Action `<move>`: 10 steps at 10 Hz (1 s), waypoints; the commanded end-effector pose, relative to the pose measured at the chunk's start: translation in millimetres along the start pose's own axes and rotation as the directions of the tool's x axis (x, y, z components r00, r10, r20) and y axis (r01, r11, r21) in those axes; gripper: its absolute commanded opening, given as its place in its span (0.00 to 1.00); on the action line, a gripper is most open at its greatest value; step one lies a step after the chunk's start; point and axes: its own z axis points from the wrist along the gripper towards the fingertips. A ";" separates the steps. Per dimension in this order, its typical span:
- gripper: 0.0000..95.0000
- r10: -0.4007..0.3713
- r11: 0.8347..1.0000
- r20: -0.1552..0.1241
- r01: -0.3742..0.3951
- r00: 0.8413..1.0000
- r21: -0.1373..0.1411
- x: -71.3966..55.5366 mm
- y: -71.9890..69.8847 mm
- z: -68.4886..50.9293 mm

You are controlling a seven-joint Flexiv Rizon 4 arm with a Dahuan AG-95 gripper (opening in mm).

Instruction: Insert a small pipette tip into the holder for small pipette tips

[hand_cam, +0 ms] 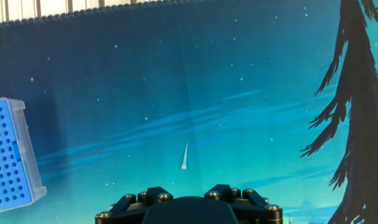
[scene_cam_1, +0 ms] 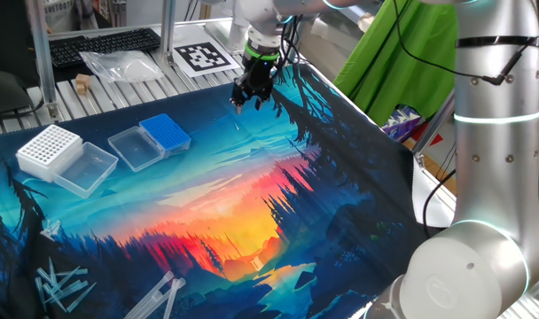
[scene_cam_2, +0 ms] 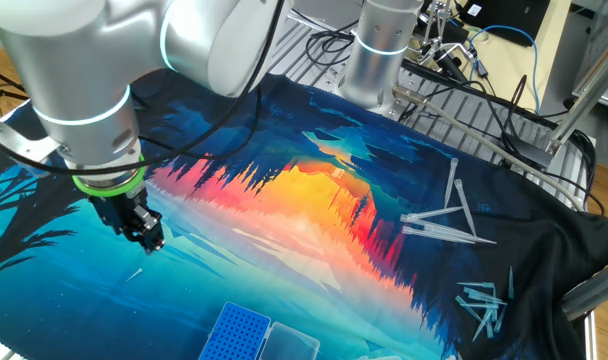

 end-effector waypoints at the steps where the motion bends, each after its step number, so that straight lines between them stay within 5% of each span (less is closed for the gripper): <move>1: 0.60 0.002 1.000 0.006 -0.002 1.000 0.000 0.3 1.1 -0.2; 10: 0.60 0.006 1.000 0.042 -0.006 0.999 0.000 -11.6 6.1 9.2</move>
